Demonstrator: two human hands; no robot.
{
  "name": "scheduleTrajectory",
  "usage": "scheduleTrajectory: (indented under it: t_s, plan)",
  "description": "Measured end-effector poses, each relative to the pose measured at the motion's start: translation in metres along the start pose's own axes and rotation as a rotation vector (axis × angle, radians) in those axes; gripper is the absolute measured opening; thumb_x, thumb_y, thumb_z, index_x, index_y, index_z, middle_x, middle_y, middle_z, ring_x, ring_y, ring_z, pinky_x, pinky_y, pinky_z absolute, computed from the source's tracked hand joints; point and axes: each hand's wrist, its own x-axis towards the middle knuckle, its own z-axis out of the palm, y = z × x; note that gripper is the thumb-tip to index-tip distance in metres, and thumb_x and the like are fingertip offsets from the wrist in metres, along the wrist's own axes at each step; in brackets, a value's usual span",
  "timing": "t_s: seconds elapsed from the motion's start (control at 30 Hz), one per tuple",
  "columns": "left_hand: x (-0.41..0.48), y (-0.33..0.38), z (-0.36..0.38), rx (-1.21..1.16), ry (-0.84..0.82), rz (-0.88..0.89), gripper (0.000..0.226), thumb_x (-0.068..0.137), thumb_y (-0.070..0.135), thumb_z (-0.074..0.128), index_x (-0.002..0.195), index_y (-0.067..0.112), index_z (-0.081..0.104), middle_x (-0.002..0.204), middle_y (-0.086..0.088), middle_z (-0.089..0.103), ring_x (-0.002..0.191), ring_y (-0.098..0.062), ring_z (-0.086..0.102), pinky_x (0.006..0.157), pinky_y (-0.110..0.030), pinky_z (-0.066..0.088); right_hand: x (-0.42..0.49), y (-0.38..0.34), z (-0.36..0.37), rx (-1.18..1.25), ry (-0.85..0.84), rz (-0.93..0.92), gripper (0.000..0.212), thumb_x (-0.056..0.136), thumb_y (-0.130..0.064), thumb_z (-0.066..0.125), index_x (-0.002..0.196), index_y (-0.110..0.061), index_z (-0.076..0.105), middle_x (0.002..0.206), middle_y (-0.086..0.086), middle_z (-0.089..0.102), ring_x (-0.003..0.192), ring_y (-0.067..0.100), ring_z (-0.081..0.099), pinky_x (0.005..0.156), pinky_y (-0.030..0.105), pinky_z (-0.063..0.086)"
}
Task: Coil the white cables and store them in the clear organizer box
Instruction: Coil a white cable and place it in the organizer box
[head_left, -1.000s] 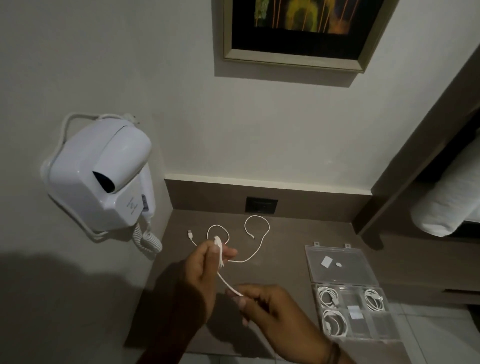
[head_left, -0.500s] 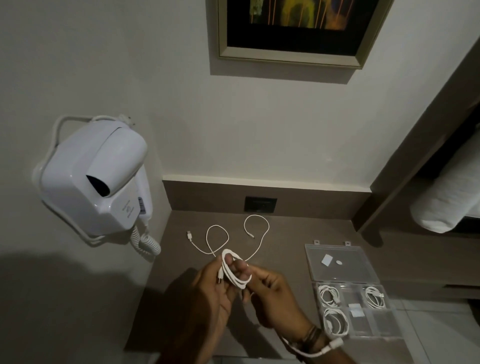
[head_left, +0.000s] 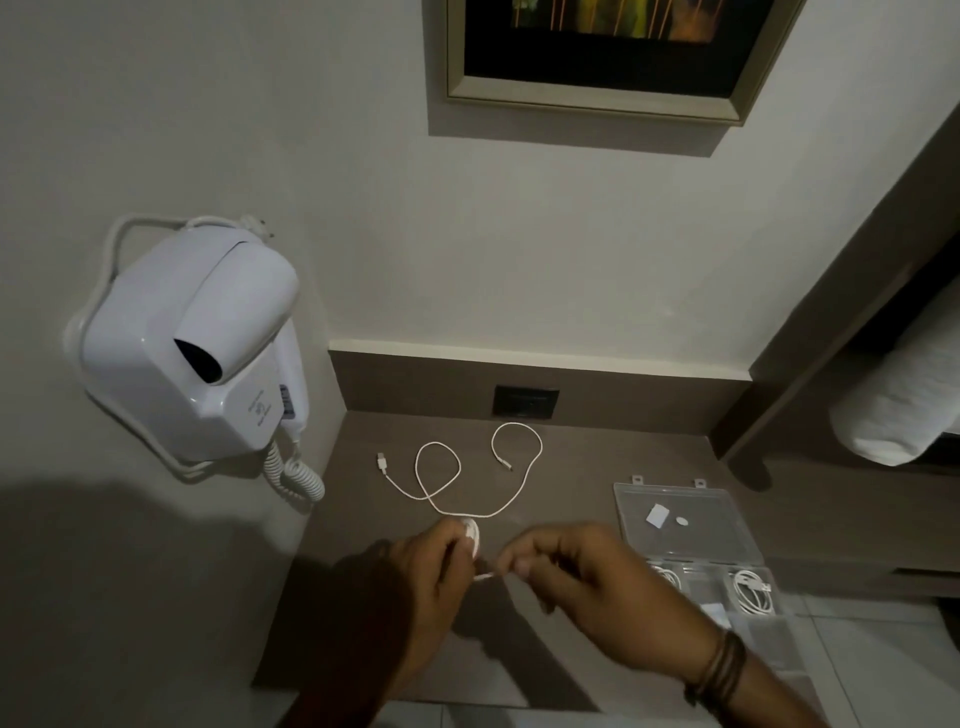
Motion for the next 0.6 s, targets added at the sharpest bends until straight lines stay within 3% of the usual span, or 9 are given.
scheduleTrajectory:
  t_s: [0.03,0.1,0.17,0.23,0.33,0.47,0.53,0.6]
  plan:
    - [-0.003,0.002,-0.001,-0.004,-0.058,0.043,0.033,0.097,0.052,0.036,0.081,0.032,0.056,0.072,0.014,0.066,0.065,-0.004,0.063,0.066,-0.033,0.053,0.006,-0.003,-0.01,-0.106,0.031,-0.063,0.018,0.099,-0.034,0.058,0.103,-0.03,0.075,0.071,-0.01,0.071,0.063,0.002,0.064,0.062,0.022,0.052]
    - [-0.004,0.014,-0.002,-0.321,-0.17,0.01,0.038,0.095,0.048,0.037,0.068,0.029,0.057,0.065,0.011,0.067,0.059,-0.001,0.059,0.063,-0.023,0.051,0.02,-0.002,-0.021,-0.114,0.113,-0.122,0.011,0.097,-0.031,0.067,0.098,-0.025,0.077,0.079,-0.004,0.077,0.069,0.009,0.07,0.068,0.029,0.058]
    - [0.004,0.027,-0.004,-0.833,-0.23,-0.175,0.041,0.091,0.032,0.038,0.055,0.021,0.055,0.05,0.0,0.06,0.051,-0.007,0.056,0.057,-0.02,0.047,0.032,0.003,-0.013,0.204,0.223,-0.058,0.005,0.09,-0.008,0.078,0.087,-0.012,0.078,0.073,0.0,0.079,0.064,0.008,0.07,0.066,0.025,0.058]
    - [0.014,0.035,-0.005,-1.22,-0.197,-0.385,0.037,0.082,0.023,0.042,0.048,0.015,0.051,0.04,-0.001,0.049,0.04,-0.017,0.05,0.046,-0.024,0.043,0.036,0.016,0.007,0.474,0.366,0.06,0.017,0.084,0.01,0.077,0.078,-0.006,0.076,0.062,-0.005,0.076,0.053,-0.001,0.064,0.057,0.012,0.052]
    - [0.022,0.045,-0.002,-1.627,-0.088,-0.574,0.027,0.074,0.024,0.046,0.048,0.015,0.047,0.041,0.0,0.037,0.039,-0.014,0.039,0.041,-0.023,0.039,0.027,0.024,0.042,0.669,0.437,0.194,0.005,0.089,0.007,0.072,0.087,0.007,0.078,0.052,-0.009,0.07,0.038,-0.006,0.05,0.043,0.006,0.039]
    - [0.023,0.04,0.006,-1.834,0.091,-0.608,0.013,0.073,0.02,0.043,0.062,0.015,0.044,0.052,0.002,0.037,0.051,-0.015,0.04,0.061,-0.031,0.032,0.02,0.015,0.072,0.847,0.432,0.224,0.016,0.094,0.0,0.068,0.1,-0.002,0.082,0.058,0.002,0.064,0.047,0.008,0.046,0.045,0.017,0.037]
    - [0.023,0.033,0.012,-1.805,0.139,-0.663,0.013,0.076,0.019,0.042,0.064,0.015,0.044,0.054,0.002,0.038,0.053,-0.016,0.041,0.063,-0.032,0.033,0.019,0.011,0.077,0.901,0.417,0.235,0.02,0.096,0.002,0.064,0.097,-0.006,0.082,0.065,0.014,0.061,0.05,0.013,0.046,0.047,0.022,0.04]
    - [0.023,0.028,0.018,-1.767,0.171,-0.728,0.027,0.086,0.014,0.035,0.062,0.015,0.046,0.053,0.002,0.04,0.053,-0.015,0.041,0.059,-0.028,0.038,0.018,0.012,0.079,0.856,0.405,0.233,0.022,0.096,0.004,0.063,0.099,-0.007,0.082,0.068,0.012,0.064,0.053,0.012,0.05,0.051,0.024,0.044]
